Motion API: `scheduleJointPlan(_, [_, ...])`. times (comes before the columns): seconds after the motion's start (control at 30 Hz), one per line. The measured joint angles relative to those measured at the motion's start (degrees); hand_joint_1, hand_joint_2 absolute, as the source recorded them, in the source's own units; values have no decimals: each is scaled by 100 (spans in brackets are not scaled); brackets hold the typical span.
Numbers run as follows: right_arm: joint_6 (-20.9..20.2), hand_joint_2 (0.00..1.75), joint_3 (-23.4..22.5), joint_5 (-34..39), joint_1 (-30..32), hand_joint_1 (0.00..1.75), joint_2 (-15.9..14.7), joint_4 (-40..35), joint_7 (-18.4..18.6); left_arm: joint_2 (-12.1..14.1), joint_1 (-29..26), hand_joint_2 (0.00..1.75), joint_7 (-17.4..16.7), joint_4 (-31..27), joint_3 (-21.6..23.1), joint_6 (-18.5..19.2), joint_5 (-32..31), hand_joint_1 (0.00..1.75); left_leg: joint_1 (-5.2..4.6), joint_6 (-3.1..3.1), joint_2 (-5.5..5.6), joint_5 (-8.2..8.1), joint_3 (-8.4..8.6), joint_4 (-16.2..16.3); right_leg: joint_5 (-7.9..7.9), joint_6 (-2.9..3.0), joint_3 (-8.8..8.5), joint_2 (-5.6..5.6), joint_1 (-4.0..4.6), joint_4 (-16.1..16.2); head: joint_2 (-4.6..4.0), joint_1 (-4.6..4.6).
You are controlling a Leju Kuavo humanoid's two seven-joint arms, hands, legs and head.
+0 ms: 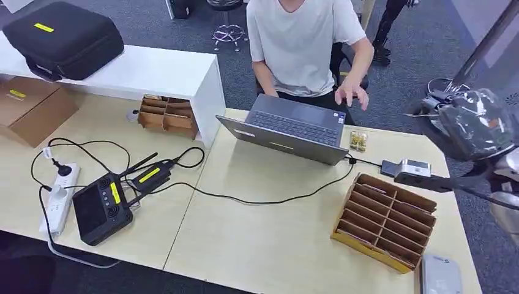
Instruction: Pass the card to the sensor for recognition and then transmit it.
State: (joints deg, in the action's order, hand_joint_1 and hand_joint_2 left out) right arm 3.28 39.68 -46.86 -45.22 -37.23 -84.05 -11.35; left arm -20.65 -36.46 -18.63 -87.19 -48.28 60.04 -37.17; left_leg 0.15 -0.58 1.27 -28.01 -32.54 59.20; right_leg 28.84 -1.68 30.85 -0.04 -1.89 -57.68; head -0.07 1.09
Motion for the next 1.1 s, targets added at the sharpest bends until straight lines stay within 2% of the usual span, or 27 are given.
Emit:
scheduleJointPlan(0.13, [-208,175,651,-679,-605,175,469,467,355,0,169,175,318,70,-136,101,-517,0,2,-10,-11,10,5,0,-6,4,7,11,1,-4,0,-4])
scheduleJointPlan(0.23, [-269,175,1078,-853,-971,175,830,741,572,0,277,175,522,133,-253,164,-842,0,7,-14,-2,18,2,0,-12,9,11,4,4,-8,0,0])
scheduleJointPlan(0.4, [-267,175,1443,-914,-1308,175,1238,1065,818,0,394,175,720,214,-403,230,-1131,0,9,-16,3,19,-1,0,-12,9,11,-1,6,-10,0,-2])
scheduleJointPlan(0.6, [-228,175,1627,-918,-1458,175,1504,1384,894,0,487,175,794,271,-499,234,-1273,0,8,-16,2,19,-2,1,-14,10,11,-1,5,-8,0,-2])
scheduleJointPlan(1.0, [-149,175,1764,-919,-1471,175,1668,1666,848,0,508,175,879,308,-571,241,-1360,0,9,-16,0,19,-1,1,-19,12,14,1,6,-7,0,-2])
scheduleJointPlan(1.03, [-149,175,1773,-919,-1471,0,1673,1673,850,0,510,175,879,313,-577,241,-1360,0,9,-16,0,19,-1,1,-19,12,14,1,6,-8,0,-2])
scheduleJointPlan(1.1, [-149,175,1786,-916,-1470,0,1681,1692,848,0,513,175,879,324,-584,241,-1369,0,9,-16,0,20,-1,1,-19,12,14,1,6,-8,0,-2])
